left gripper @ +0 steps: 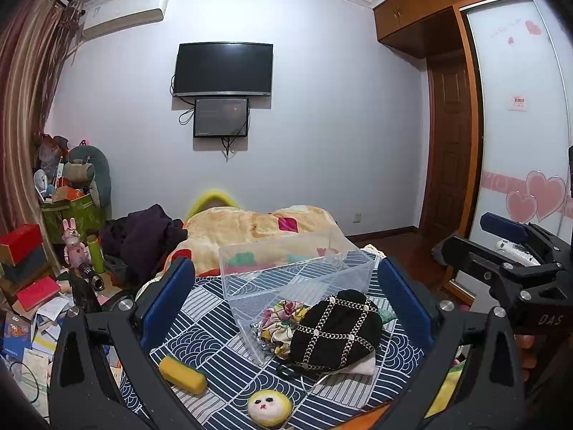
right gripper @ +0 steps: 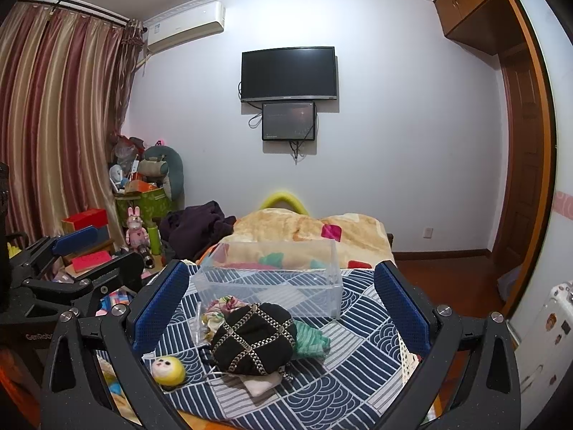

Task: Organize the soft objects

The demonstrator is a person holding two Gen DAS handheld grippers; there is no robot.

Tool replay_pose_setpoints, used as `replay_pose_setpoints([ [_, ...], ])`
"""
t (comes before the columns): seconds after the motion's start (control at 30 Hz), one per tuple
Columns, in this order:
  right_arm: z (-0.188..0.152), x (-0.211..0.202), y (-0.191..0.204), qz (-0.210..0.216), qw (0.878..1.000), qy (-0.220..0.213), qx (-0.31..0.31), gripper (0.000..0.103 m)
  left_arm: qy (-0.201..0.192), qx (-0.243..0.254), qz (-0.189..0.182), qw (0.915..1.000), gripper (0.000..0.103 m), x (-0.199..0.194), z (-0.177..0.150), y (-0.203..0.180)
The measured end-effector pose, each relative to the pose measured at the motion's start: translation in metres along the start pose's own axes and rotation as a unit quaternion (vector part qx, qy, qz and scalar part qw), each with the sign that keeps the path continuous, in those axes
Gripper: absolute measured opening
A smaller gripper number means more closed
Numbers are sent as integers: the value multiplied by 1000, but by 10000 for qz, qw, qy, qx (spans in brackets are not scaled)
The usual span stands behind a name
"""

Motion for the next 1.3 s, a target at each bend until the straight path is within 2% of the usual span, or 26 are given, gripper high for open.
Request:
replay_pose_setpoints([
  [1.3,2,-4,2,37,10000,-26,25,103,-46,44,2,10000,103,-4,2,0],
])
Point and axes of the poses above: each gripper's, at about its wrist camera, not at the fingertips, and x roughly the way its jaws point, y to its left, z to its top, the point moved 9 cm from there along x, roughly the way its jaws point, and after that the axes turned 1 degree about x, right-handed, at the moved point
